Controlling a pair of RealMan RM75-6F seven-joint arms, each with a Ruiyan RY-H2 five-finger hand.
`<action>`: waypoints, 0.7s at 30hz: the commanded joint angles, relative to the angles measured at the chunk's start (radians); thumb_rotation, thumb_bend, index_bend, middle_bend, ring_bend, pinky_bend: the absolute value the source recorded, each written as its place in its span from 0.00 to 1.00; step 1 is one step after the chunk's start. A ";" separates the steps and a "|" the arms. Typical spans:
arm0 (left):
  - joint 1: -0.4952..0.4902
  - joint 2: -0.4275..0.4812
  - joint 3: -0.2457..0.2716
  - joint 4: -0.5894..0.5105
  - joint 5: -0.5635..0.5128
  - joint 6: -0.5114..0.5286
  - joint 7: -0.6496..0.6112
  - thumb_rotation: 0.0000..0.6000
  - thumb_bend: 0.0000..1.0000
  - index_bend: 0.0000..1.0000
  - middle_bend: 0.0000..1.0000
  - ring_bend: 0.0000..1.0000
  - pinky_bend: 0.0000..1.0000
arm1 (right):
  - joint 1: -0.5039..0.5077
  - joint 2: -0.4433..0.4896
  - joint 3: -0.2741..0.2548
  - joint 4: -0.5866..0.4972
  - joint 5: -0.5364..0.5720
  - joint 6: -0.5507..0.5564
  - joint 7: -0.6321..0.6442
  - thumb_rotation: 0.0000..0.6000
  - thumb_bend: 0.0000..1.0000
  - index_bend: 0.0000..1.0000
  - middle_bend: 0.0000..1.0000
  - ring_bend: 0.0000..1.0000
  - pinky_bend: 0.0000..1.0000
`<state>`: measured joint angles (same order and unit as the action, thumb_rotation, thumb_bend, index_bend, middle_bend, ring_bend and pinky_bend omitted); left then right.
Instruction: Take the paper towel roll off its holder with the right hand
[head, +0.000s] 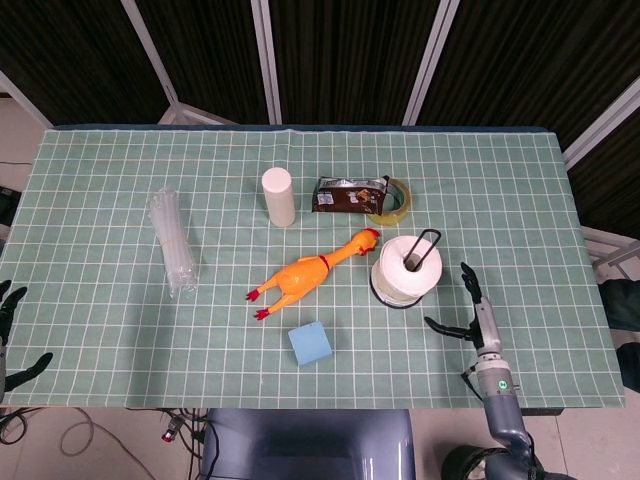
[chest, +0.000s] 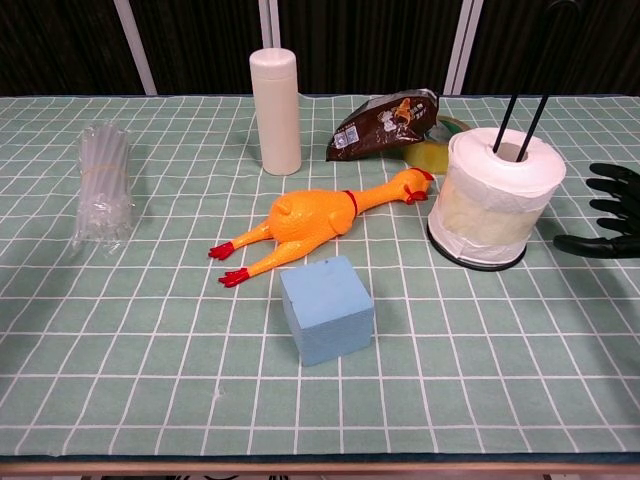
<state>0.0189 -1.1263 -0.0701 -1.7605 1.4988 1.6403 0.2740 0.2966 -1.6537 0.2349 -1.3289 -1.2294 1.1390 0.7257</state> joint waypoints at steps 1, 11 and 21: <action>-0.001 -0.001 0.000 0.001 -0.001 -0.002 0.003 1.00 0.05 0.14 0.04 0.00 0.00 | 0.021 -0.021 0.026 0.011 0.032 -0.026 -0.030 1.00 0.00 0.00 0.00 0.00 0.00; -0.005 -0.007 0.001 0.003 -0.007 -0.011 0.020 1.00 0.05 0.14 0.04 0.00 0.00 | 0.075 -0.062 0.087 0.042 0.103 -0.088 -0.100 1.00 0.00 0.00 0.00 0.00 0.00; -0.006 -0.007 0.000 0.001 -0.013 -0.014 0.026 1.00 0.05 0.14 0.04 0.00 0.00 | 0.102 -0.094 0.116 0.046 0.117 -0.094 -0.131 1.00 0.00 0.00 0.00 0.00 0.00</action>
<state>0.0126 -1.1330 -0.0697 -1.7593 1.4856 1.6258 0.2997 0.3977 -1.7463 0.3500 -1.2833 -1.1131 1.0459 0.5956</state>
